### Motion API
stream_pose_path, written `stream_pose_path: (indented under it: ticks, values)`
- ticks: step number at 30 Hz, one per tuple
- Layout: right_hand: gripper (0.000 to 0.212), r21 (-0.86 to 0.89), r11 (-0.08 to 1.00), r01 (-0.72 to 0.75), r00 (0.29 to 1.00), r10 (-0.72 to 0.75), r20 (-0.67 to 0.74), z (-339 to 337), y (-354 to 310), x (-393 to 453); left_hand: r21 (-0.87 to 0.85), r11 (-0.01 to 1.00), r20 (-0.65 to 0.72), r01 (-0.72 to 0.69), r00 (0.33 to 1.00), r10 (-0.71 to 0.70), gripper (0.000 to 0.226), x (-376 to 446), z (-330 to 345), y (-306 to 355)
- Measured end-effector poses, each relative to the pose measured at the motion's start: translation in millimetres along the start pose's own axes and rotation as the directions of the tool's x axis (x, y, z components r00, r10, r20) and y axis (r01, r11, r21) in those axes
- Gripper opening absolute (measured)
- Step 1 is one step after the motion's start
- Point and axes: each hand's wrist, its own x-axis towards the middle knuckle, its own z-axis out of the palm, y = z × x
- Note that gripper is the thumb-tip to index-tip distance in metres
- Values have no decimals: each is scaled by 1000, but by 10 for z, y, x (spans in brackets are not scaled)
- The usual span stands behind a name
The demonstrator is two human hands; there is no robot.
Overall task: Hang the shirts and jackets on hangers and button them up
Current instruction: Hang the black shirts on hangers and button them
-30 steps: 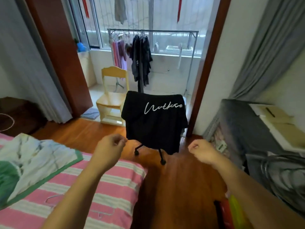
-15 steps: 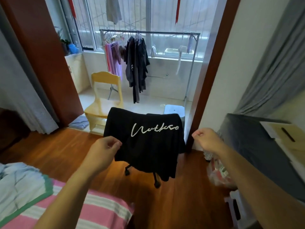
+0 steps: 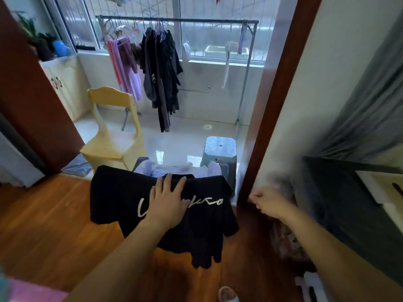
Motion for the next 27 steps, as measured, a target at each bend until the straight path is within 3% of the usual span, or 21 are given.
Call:
stream_pose_path:
  ticks: [3,8,12,13,16,21,24,26,27]
  values:
    - [22,-32,998,52,993,-48,107,77,-7,735,92,996,-34,10,999,-7,62,238,414,-94]
    - [23,-110,984,138,954,-103,281,75,13,1653,130,991,-132,20,991,-3,46,272,501,-365]
    - [16,-177,946,271,878,-168,448,260,-42,2099,-7,994,-191,106,976,-105,37,348,412,-593]
    - [29,-165,940,300,847,-182,500,365,-46,2167,-53,991,-195,122,972,-130,35,356,426,-629]
    - [59,-50,948,313,731,-207,651,671,-108,2195,-113,980,-177,166,967,-185,44,363,428,-702]
    - [63,143,984,104,709,-174,683,1160,-411,2245,-11,978,-184,207,961,-205,46,364,322,-623]
    - [62,208,978,10,643,-166,748,1365,-652,2321,78,934,-167,349,928,-333,55,346,343,-532]
    - [57,136,986,93,593,-165,788,1384,-726,2390,99,883,-130,458,886,-445,64,327,328,-407]
    - [50,77,970,233,578,-201,791,1345,-732,2429,113,856,-121,504,862,-491,69,325,307,-339]
